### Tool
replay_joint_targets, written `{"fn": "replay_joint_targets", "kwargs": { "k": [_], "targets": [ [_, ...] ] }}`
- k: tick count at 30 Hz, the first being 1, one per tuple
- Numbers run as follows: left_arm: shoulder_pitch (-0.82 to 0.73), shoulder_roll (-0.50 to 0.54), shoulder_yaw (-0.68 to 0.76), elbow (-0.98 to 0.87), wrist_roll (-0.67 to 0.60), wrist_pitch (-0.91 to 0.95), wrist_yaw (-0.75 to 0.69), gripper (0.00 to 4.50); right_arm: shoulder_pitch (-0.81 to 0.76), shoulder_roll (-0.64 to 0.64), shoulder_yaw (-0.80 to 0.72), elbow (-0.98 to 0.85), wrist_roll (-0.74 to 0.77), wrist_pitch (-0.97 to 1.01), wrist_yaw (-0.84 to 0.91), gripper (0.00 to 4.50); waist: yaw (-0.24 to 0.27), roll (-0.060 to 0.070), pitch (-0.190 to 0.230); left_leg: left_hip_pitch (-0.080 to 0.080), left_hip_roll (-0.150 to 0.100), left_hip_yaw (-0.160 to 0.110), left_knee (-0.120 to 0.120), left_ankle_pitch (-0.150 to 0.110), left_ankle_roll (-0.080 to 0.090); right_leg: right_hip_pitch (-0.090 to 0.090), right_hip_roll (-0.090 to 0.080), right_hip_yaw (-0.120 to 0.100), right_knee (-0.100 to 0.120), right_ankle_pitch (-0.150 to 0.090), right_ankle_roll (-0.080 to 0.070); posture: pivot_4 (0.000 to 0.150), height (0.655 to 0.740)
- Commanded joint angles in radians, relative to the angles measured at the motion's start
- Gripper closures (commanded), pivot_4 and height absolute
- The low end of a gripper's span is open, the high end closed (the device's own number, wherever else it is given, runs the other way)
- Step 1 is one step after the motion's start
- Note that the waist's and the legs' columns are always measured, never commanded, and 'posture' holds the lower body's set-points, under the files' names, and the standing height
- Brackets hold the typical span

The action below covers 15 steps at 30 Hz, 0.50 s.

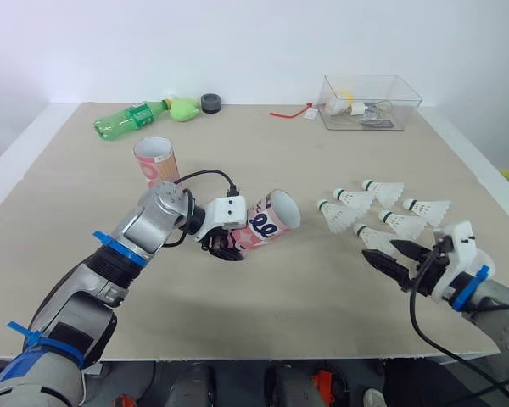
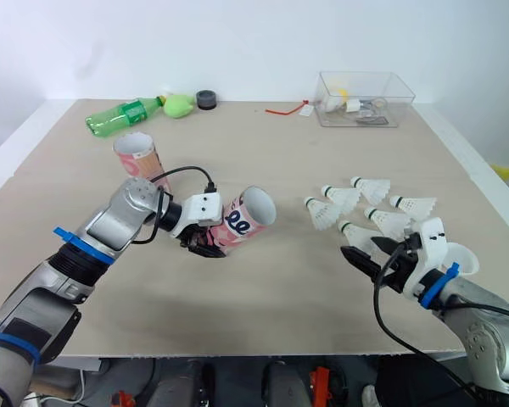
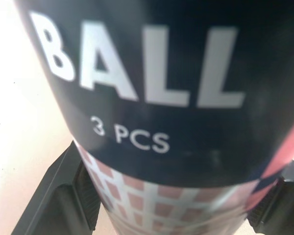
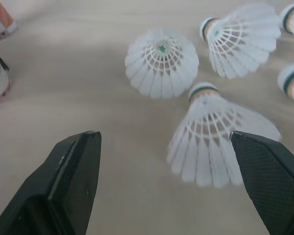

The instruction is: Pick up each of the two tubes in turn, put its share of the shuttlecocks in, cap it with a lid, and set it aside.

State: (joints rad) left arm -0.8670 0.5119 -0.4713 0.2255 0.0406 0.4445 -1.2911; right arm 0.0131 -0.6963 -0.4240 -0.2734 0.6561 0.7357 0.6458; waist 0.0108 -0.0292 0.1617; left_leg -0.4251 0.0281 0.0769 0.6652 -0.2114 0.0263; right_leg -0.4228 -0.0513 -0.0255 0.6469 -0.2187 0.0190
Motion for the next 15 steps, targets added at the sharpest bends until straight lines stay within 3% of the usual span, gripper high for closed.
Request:
{"fn": "replay_joint_targets", "kwargs": {
  "k": [1, 11, 15],
  "targets": [
    [0.009, -0.001, 0.005, -0.010, 0.007, -0.001, 0.015, 1.23, -0.039, 0.008, 0.034, 0.006, -0.012, -0.004, -0.013, 0.00, 0.000, 0.000, 0.000, 0.000, 0.000, 0.000, 0.000, 0.000, 0.000, 0.000, 0.000, 0.000, 0.000, 0.000, 0.000, 0.150, 0.7400],
    [0.027, 0.008, 0.012, -0.038, 0.002, 0.016, 0.021, 1.23, -0.074, 0.017, 0.076, 0.043, -0.055, 0.019, -0.069, 0.00, 0.000, 0.000, 0.000, -0.001, 0.000, 0.000, 0.000, 0.000, 0.000, 0.000, 0.000, 0.000, 0.000, 0.001, 0.002, 0.150, 0.7400],
    [0.030, 0.007, 0.011, -0.035, 0.003, 0.010, 0.026, 1.28, -0.081, 0.008, 0.077, 0.046, -0.060, 0.018, -0.053, 1.65, 0.000, 0.000, 0.000, 0.000, 0.000, 0.000, 0.000, 0.000, 0.000, 0.000, 0.000, 0.000, 0.000, 0.001, 0.002, 0.150, 0.7400]
  ]
}}
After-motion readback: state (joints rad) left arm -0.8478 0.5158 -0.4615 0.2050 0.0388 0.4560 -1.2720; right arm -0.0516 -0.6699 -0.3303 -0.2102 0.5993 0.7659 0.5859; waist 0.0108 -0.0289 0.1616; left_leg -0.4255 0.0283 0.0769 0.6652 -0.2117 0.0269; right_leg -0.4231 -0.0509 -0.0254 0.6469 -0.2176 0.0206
